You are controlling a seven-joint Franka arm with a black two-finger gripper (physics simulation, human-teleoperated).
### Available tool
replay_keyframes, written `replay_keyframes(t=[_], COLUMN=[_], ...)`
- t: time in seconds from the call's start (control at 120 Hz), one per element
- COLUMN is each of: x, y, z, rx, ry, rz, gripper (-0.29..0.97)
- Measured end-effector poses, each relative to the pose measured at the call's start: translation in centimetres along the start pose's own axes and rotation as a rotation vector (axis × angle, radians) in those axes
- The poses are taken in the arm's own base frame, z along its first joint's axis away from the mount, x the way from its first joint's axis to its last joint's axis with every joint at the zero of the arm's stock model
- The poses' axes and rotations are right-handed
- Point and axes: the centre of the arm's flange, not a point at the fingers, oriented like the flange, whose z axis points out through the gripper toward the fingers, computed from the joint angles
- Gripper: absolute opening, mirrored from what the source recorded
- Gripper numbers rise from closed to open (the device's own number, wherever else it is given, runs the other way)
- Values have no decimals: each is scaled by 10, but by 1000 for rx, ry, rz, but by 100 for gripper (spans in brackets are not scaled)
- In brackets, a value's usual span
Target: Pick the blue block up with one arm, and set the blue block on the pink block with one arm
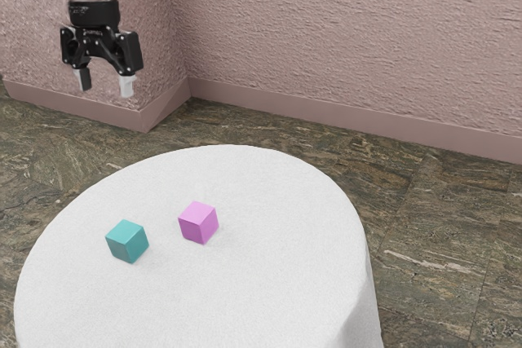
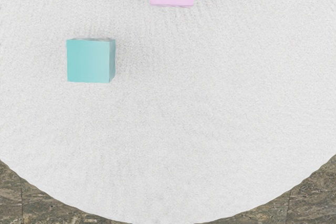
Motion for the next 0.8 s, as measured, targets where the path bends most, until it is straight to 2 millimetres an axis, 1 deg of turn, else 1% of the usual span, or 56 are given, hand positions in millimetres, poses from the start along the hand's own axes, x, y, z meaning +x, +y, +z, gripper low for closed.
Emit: replay_keyframes(t=[0.067,0.125,0.158,0.183,0.233,0.292,0.333,0.358,0.392,0.433,0.492,0.55,0.6,0.692,0.8], x=[13,36,48,50,42,30,23,17,11,10,13,15,18,37,49], y=[-5,-12,-16,-19,-25,-38,-49,-51,-53,-55,-57,-63,-67,-78,-84], z=[3,16,35,52,97,135,156,172,186,206,230,249,257,282,291], rx=[-5,-3,3,5,7,5,10,17,26,35,43,46,49,53,58], ry=[60,75,62,50,28,38,60,73,99,123,159,196,230,264,308], rz=[-15,-35,-46,-52,-57,-74,-88,-89,-87,-83,-75,-78,-76,-71,-55], gripper=[68,68,68,68,68,68,68,68,68,68,68,68,68,68,68])
